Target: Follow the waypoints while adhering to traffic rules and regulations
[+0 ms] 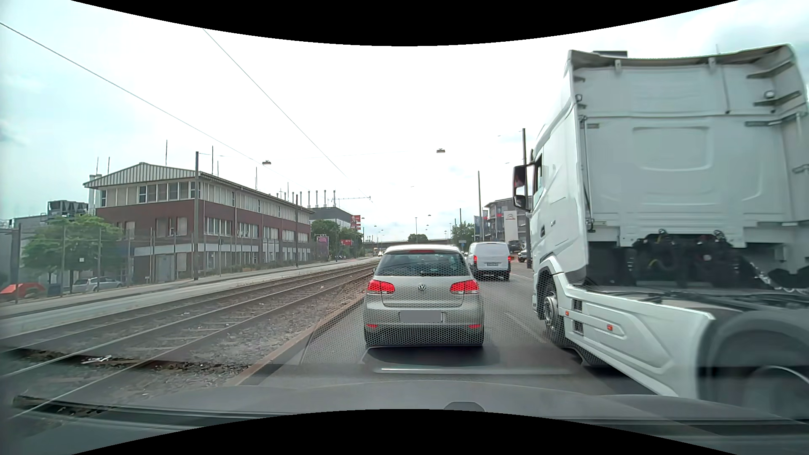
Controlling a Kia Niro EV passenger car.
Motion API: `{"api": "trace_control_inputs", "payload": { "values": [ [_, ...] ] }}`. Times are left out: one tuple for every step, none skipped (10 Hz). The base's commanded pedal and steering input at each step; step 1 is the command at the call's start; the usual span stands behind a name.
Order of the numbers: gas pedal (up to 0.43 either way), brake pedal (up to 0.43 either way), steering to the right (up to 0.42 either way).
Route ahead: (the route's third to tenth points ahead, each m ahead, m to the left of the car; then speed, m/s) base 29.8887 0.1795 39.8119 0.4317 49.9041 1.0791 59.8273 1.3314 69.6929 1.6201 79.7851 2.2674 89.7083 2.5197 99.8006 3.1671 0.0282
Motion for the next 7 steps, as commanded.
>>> {"api": "trace_control_inputs", "payload": {
  "values": [
    [0.000,0.000,-0.008],
    [0.000,0.000,-0.008],
    [0.000,0.000,-0.008],
    [0.000,0.000,-0.008],
    [0.000,0.000,-0.008],
    [0.000,0.000,-0.008],
    [0.000,0.000,-0.008]
  ]
}}
